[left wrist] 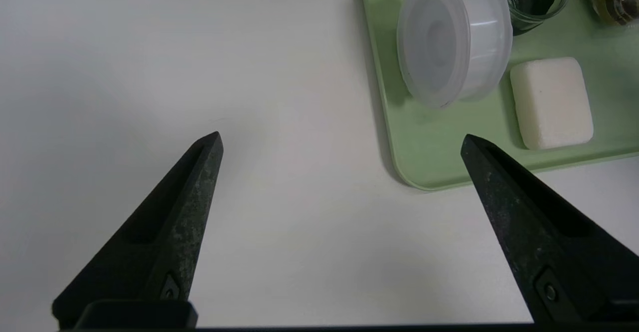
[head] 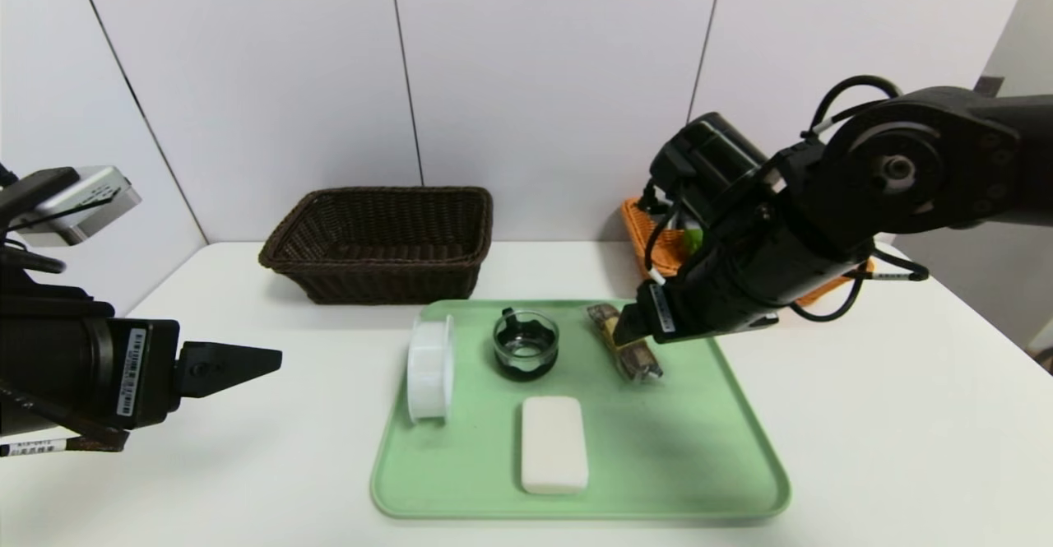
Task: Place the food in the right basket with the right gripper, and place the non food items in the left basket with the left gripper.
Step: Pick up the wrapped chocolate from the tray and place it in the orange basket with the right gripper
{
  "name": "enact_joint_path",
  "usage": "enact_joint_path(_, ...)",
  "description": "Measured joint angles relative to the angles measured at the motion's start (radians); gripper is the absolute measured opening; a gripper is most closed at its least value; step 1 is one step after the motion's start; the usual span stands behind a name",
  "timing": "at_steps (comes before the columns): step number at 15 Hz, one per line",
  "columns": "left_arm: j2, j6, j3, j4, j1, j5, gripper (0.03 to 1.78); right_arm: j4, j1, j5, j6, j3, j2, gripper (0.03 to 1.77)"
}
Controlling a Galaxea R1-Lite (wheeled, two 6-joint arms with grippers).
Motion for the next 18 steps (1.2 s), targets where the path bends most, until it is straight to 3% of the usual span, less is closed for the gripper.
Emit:
enact_joint_path(8, 0.05, -0.001, -0.001, -0.005, -0.003, -0.009, 1.69, -0.006, 0.005, -0.044, 0.004, -0.174, 0.212, 1.69)
enact_joint_path(16, 0.103, 0.0, -0.003, -0.056, -0.002, -0.03, 1.69, -0.004, -0.019, -0.047, 0.006, -0.226, 0.307, 1.69)
enact_joint_path(18, 0.108, 0.001, -0.003, -0.057, -0.002, -0.03, 1.69, -0.004, -0.017, -0.045, 0.007, -0.226, 0.313, 1.36)
